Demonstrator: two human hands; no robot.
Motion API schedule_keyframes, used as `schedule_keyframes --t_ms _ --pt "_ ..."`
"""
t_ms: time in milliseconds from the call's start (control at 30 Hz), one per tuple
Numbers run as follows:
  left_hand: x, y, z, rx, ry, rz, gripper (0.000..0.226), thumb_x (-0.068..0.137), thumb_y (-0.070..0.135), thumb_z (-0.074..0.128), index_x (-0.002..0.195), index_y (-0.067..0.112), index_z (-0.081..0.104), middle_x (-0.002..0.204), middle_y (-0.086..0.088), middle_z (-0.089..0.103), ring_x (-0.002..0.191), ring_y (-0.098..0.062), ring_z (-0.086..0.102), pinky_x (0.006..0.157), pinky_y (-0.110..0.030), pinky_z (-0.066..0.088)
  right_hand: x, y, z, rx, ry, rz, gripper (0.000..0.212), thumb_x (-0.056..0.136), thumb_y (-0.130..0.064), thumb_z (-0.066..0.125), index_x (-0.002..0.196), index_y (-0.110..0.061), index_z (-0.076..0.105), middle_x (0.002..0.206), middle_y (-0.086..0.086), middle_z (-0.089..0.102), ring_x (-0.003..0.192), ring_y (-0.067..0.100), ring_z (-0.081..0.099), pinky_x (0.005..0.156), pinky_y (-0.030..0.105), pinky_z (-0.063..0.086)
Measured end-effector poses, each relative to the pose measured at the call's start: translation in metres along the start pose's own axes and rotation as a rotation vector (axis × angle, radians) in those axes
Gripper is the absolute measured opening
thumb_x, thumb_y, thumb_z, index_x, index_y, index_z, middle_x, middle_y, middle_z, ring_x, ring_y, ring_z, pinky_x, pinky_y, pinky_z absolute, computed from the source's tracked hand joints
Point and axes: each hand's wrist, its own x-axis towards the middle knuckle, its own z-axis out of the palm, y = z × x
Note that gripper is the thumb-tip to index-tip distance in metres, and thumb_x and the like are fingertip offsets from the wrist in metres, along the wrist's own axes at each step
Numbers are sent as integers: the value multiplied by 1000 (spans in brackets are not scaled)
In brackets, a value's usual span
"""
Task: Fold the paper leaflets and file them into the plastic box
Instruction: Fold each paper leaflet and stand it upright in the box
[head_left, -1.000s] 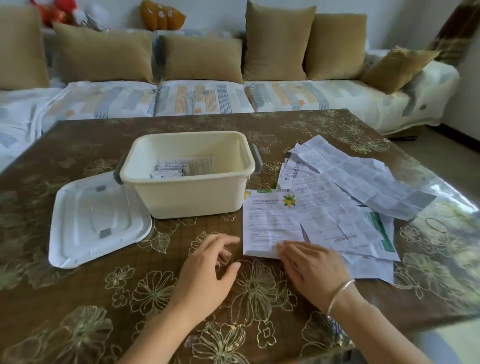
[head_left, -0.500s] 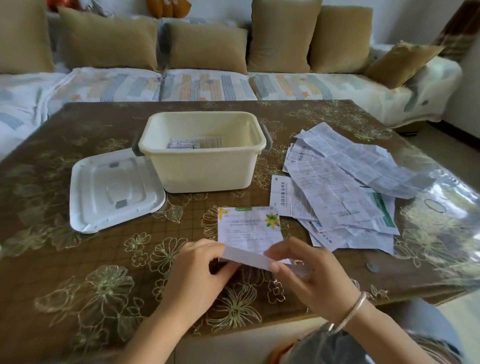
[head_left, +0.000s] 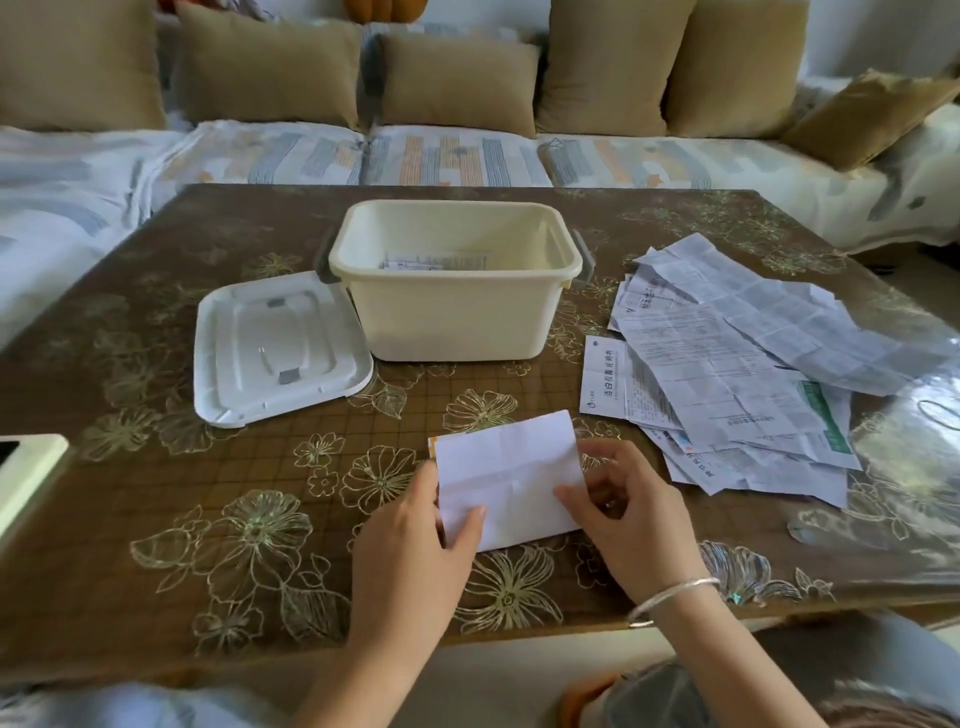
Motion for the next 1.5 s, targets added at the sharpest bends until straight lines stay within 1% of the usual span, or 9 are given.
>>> schedule_keyframes --t_ms 233,500,600,767,900,1033,1167,1367,1500 --pt "-1 0 1 13 5 -8 26 83 36 70 101 21 58 56 8 59 52 -9 57 50 -36 50 0 4 2 -4 1 -18 39 79 -29 74 112 -32 54 77 -16 67 73 -3 60 63 21 51" --pt "37 26 -41 -626 -64 -202 15 85 14 72 92 27 68 89 17 74 82 -4 70 70 -24 56 7 -18 -23 537 -195 10 67 66 -69 68 118 -28 57 88 4 74 80 26 71 75 54 55" --pt "63 29 -51 -707 -54 -278 13 86 16 71 94 26 69 93 7 76 88 -13 72 77 -33 57 15 -29 -29 573 -107 -91 27 94 -38 53 120 -31 58 66 -2 61 58 23 51 59 36 45" --pt "72 10 -38 -649 -106 -372 19 88 9 70 91 27 69 87 9 75 83 -12 73 74 -31 57 21 -17 -18 381 -203 -335 72 78 24 43 126 -28 57 105 -7 68 90 10 65 72 20 50" --pt "66 -7 -29 -564 -136 -383 20 86 9 71 98 25 71 86 9 76 83 -12 73 71 -32 59 28 -2 -10 142 -214 -367 56 71 19 58 106 -23 71 89 -15 62 74 1 56 65 9 40" --pt "60 -16 -25 -141 -156 -226 13 84 25 74 94 26 65 83 13 71 72 -7 68 69 -38 58 36 4 -8 -102 -292 -252 23 84 -12 67 69 -30 65 74 -14 55 65 9 52 60 30 42" --pt "53 -17 -22 64 -113 -169 29 86 30 72 110 30 57 86 20 62 71 -5 62 63 -32 54 41 -10 -3 -322 -328 -100 34 88 -48 58 62 -26 59 65 -7 57 62 12 53 55 26 39" --pt "41 -22 -17 -10 226 -116 24 98 28 45 119 21 54 103 10 65 69 -8 59 57 -24 47 46 -17 5 -438 -295 16 40 85 -53 58 60 -22 62 57 -5 58 55 12 53 49 24 38" --pt "35 -18 -16 97 287 116 22 87 31 61 104 17 59 100 6 58 83 -8 55 68 -18 45 42 -17 11 -482 -233 2 43 84 -52 58 54 -22 54 55 -5 55 53 12 52 48 25 38"
